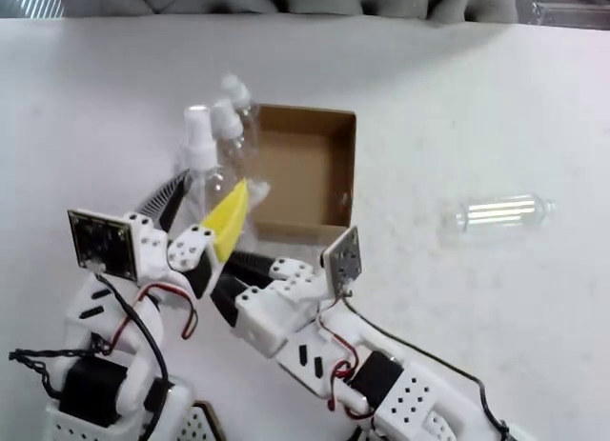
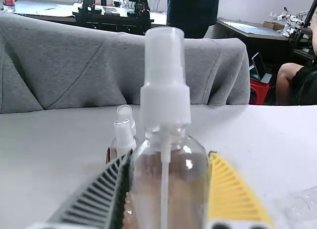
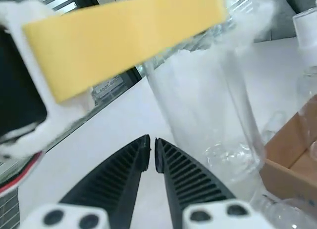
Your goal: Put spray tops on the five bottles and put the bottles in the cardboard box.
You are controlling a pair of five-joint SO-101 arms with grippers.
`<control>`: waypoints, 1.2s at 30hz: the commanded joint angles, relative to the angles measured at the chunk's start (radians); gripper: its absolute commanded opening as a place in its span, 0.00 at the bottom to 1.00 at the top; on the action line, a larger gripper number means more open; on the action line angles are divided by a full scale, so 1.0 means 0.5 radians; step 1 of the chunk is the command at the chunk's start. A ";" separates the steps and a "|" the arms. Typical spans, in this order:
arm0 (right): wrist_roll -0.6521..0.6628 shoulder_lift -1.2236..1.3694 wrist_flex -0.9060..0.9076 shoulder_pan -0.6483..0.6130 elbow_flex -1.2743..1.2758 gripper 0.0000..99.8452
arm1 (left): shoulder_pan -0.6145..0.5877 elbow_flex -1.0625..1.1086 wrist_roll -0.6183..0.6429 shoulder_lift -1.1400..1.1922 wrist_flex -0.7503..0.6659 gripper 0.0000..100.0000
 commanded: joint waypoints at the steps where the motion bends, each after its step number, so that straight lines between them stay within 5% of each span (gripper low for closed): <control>1: 0.028 0.035 -0.057 0.075 -0.021 0.02 | 0.038 -0.135 0.015 -0.063 0.018 0.04; 14: 0.052 0.032 -0.020 0.106 0.074 0.02 | -0.020 -0.117 0.012 -0.060 -0.012 0.04; 24: 0.476 0.029 0.302 0.158 0.295 0.02 | -0.259 0.258 0.012 -0.054 -0.476 0.04; 36: 0.509 0.029 0.631 0.520 0.310 0.02 | -0.262 0.525 -0.141 0.161 -0.954 0.02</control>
